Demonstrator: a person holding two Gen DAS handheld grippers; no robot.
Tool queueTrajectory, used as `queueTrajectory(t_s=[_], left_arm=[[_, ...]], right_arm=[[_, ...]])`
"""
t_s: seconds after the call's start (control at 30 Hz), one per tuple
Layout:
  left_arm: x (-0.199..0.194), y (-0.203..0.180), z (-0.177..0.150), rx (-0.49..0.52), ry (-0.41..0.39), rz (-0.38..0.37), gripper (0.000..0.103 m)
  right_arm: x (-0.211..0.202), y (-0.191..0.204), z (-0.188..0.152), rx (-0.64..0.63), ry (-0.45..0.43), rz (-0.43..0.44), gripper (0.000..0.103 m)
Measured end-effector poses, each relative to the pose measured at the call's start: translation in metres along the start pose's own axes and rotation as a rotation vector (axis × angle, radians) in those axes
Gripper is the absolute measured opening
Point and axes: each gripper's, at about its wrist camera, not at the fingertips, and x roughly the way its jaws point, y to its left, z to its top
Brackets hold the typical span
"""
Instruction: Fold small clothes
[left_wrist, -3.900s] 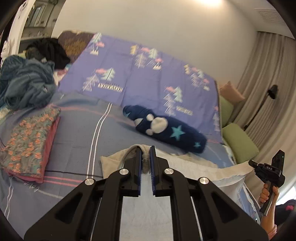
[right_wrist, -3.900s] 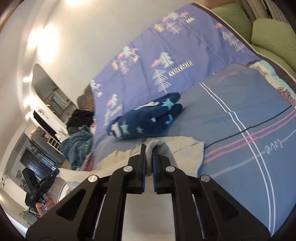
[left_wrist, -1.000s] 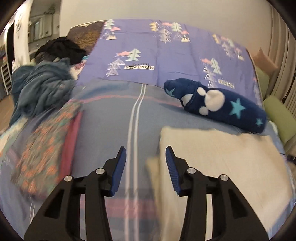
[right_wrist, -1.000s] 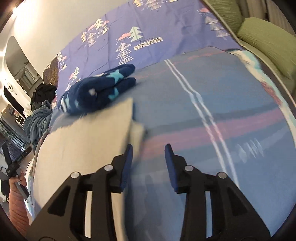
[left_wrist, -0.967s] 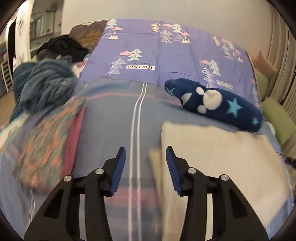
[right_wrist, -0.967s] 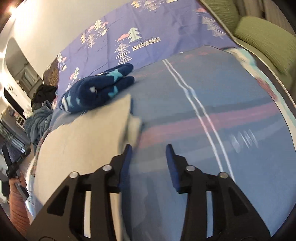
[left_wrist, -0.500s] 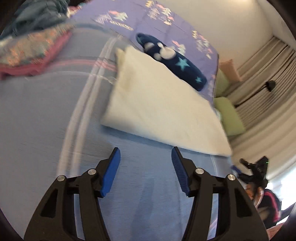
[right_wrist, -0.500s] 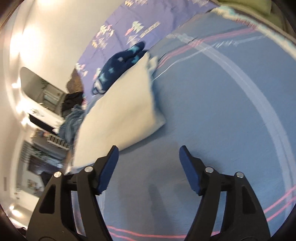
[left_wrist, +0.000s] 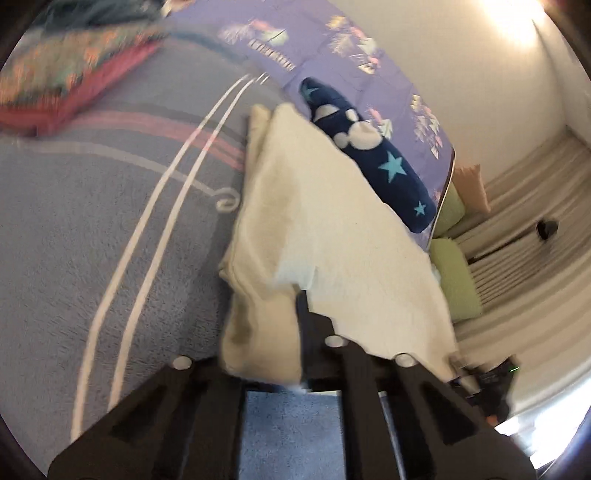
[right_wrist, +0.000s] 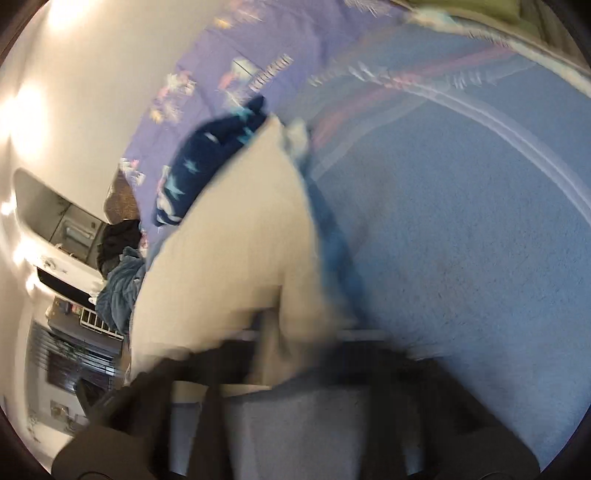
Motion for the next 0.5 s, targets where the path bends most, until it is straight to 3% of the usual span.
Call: queueTrajectory(t_s=[0.07,0.3,0.5], left_arm=[[-0.006,-0.005,0.001,0.006,-0.009,0.010,0.002],[-0.058,-0.055,-0.007,0.145,-0.074,-0.014,0.001],[-0.107,-0.058,-0.063,0.208,0.008,0.010,0.002]], right_arm=[[-0.011,-0.002,0.004,0.032,-0.012,0.037,0.006],[-0.079,0.027,-0.003,-0.103,-0.096,0.059,0.004],[-0.137,0.004,-0.044,-0.143,-0.053,0.017,0.004]])
